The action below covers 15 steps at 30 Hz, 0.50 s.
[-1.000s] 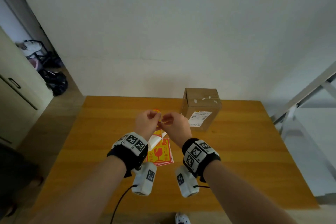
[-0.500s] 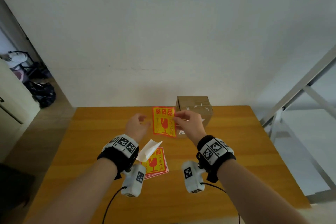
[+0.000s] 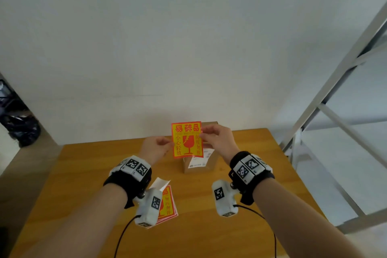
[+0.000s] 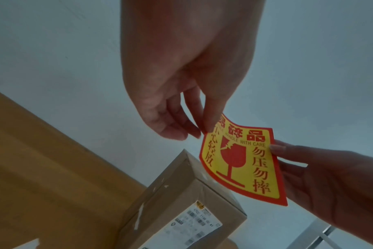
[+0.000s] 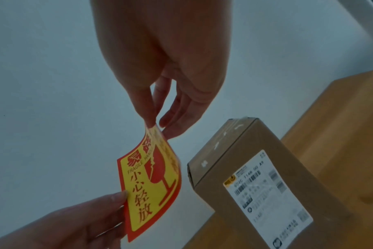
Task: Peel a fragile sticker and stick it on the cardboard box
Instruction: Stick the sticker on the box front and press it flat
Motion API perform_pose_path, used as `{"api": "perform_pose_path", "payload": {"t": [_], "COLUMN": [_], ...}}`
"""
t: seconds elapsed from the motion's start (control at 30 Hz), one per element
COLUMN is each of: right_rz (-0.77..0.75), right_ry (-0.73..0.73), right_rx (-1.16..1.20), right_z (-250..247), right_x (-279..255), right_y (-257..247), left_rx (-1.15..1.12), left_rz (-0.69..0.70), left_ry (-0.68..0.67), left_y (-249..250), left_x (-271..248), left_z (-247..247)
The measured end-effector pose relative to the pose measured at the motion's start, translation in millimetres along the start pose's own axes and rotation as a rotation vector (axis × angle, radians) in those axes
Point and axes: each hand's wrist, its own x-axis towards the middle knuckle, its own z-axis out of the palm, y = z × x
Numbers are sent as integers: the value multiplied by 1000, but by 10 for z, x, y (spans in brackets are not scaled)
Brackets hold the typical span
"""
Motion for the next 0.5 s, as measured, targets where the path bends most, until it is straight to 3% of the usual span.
{"api": "perform_pose_path", "payload": {"t": [0.2,0.5], "right_rz": [-26,96], "right_ry": [61,111], "right_rx": [-39,-94], "right_z": [-336,-545], "right_x": [319,923], "right_y": [-54,131], "left_rx": [-55,-9], "left_rz": [21,-51], "left_ry": [45,81], "left_y": [343,540], "left_x": [148,453], "left_z": [132,401]}}
